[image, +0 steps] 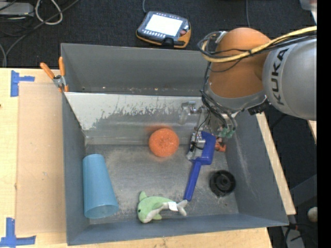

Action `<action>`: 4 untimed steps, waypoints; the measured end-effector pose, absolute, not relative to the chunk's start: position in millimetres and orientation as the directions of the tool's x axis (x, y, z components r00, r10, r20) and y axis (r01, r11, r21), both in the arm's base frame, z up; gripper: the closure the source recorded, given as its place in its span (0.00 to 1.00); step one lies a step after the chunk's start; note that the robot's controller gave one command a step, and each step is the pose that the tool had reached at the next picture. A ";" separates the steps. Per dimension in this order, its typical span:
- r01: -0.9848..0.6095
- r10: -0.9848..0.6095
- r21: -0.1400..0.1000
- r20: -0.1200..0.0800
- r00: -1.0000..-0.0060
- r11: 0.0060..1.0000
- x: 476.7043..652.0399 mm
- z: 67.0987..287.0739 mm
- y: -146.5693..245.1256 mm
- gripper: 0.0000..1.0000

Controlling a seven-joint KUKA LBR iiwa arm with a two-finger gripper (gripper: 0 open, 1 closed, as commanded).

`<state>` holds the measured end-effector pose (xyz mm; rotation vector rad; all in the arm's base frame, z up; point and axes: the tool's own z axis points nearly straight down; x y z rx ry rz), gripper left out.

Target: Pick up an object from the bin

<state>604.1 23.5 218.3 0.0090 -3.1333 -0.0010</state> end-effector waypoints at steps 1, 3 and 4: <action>-0.005 -0.005 0.001 0.001 -1.000 1.000 605.2 223.3 23.3 0.00; 0.087 0.087 0.003 -0.012 -0.996 0.996 619.1 162.7 44.9 0.00; 0.465 0.465 -0.005 0.012 -0.885 0.885 620.0 97.6 56.7 0.00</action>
Offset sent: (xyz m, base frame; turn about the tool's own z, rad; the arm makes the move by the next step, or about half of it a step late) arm 0.0103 0.0097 -0.1483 0.4155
